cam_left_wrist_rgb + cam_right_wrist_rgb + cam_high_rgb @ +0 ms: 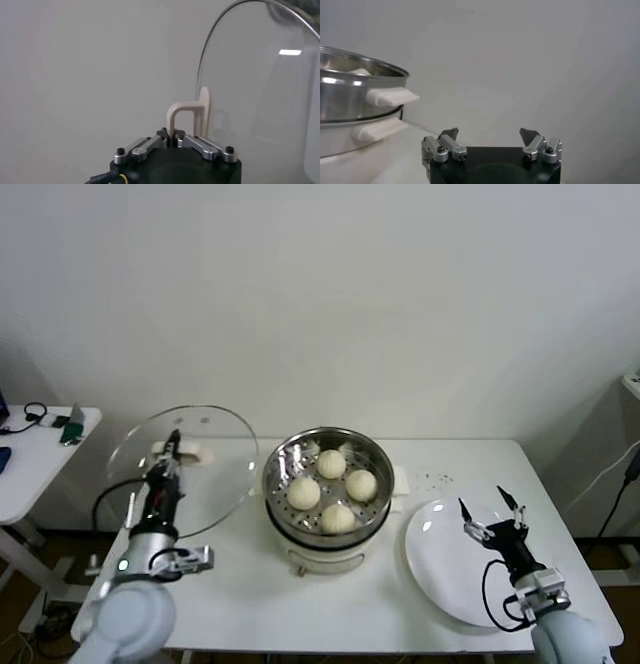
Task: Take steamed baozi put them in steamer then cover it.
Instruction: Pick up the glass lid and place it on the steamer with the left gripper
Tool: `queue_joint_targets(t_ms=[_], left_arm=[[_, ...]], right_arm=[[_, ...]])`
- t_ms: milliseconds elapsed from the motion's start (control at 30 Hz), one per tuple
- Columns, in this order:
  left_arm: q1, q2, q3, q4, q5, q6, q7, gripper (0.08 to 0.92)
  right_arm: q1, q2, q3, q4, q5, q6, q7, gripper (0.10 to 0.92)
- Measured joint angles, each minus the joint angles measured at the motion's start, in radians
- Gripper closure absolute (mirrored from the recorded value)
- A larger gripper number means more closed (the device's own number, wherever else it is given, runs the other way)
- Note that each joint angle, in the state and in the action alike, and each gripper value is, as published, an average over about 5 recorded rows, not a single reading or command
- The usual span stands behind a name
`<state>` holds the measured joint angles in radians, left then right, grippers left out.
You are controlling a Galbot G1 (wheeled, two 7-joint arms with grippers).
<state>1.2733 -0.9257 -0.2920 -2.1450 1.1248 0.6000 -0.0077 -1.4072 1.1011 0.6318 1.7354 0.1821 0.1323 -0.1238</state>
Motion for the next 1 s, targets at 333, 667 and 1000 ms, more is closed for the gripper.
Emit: queue_joint_targets(t_ms=[333, 667, 1000], left_arm=[[-0.231, -0.055, 0.275, 0.041, 0.066, 0.110, 0.131, 0.849], [-0.354, -0.201, 0.442, 0.156, 0.158, 0.137, 0.204, 0.849], [-0.393, -0.339, 0.507, 0.257, 0.207, 0.137, 0.228, 0.849]], right_arm=[[0.010, 0.007, 0.000, -0.035, -0.006, 0.020, -0.002, 0.203], [-0.004, 0.014, 0.022, -0.051, -0.008, 0.034, -0.007, 0.203], [-0.010, 0.030, 0.039, -0.060, -0.015, 0.044, -0.010, 0.203]])
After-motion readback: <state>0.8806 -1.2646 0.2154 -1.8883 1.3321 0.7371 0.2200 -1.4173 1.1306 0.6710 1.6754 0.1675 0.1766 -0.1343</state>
